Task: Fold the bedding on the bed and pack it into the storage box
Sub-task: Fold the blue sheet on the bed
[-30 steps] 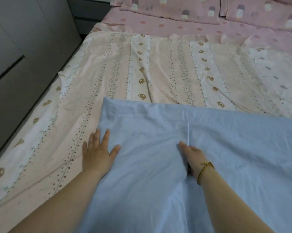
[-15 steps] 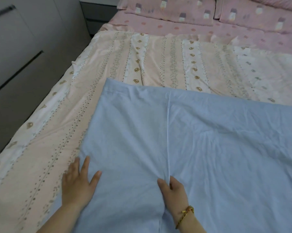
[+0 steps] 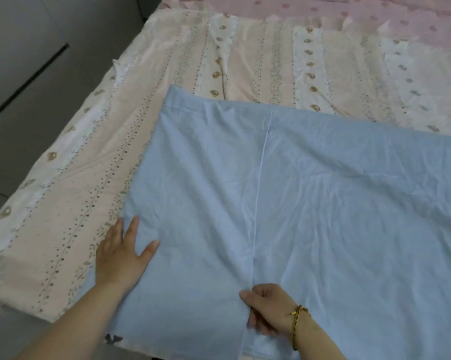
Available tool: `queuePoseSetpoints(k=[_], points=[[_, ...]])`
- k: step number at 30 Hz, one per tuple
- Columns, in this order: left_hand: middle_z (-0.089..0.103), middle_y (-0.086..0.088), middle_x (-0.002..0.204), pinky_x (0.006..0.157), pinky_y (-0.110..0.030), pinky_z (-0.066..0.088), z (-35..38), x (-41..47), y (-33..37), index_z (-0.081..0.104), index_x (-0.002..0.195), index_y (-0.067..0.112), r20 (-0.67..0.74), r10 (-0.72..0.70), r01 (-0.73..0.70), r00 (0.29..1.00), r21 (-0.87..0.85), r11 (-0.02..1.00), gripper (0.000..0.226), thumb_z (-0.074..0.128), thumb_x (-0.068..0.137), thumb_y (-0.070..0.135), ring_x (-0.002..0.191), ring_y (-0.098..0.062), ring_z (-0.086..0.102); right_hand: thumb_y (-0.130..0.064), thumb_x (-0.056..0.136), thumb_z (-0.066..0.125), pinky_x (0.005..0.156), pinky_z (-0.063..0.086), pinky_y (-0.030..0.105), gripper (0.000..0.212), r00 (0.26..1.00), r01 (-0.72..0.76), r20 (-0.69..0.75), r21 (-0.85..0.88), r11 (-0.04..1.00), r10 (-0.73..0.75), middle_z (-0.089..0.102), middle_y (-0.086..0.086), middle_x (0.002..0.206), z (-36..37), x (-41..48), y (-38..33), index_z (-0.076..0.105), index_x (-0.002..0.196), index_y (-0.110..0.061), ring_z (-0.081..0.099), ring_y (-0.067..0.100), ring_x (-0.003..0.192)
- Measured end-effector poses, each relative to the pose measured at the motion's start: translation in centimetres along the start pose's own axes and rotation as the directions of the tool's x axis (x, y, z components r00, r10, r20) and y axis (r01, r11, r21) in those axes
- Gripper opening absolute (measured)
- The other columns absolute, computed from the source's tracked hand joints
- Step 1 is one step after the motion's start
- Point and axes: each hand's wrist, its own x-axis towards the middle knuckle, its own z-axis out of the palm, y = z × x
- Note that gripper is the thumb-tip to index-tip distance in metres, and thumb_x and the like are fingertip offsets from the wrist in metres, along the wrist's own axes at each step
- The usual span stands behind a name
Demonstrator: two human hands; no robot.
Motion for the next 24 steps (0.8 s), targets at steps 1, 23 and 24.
queuePoseSetpoints(k=[1, 23, 24], points=[[-0.002, -0.007, 0.157, 0.116, -0.033, 0.007, -0.2, 0.1, 0.1, 0.003, 0.148, 0.025, -0.005, -0.006, 0.006, 1.000, -0.007, 1.000, 0.073, 0.036, 0.090, 0.055, 0.144, -0.022, 0.003, -0.026, 0.094, 0.050, 0.029, 0.029, 0.015, 0.044, 0.999, -0.022, -0.027, 0.008, 1.000, 0.022, 0.053, -0.001, 0.039, -0.3, 0.3, -0.2, 0.047, 0.052, -0.013, 0.043, 0.006, 0.026], [0.020, -0.011, 0.153, 0.108, -0.038, 0.020, -3.9, 18.2, 7.4, 0.015, 0.148, 0.018, -0.107, 0.187, -0.206, 0.977, -0.213, 0.955, 0.069, 0.049, 0.091, 0.037, 0.133, -0.034, 0.026, -0.007, 0.093, 0.041, 0.047, 0.034, 0.011, 0.016, 0.455, 0.359, -0.849, -0.103, 0.928, -0.270, 0.044, 0.001, 0.066, -10.8, 17.6, -18.8, 0.051, 0.082, -0.013, 0.041, 0.019, 0.066], [0.019, -0.010, 0.153, 0.107, -0.039, 0.021, -3.9, 18.6, 7.5, 0.014, 0.148, 0.019, -0.101, 0.192, -0.209, 0.976, -0.208, 0.955, 0.069, 0.048, 0.091, 0.038, 0.133, -0.035, 0.026, -0.007, 0.093, 0.041, 0.047, 0.032, 0.008, 0.014, 0.453, 0.346, -0.850, -0.111, 0.932, -0.270, 0.044, 0.000, 0.065, -11.0, 17.9, -18.8, 0.053, 0.086, -0.011, 0.041, 0.019, 0.068]])
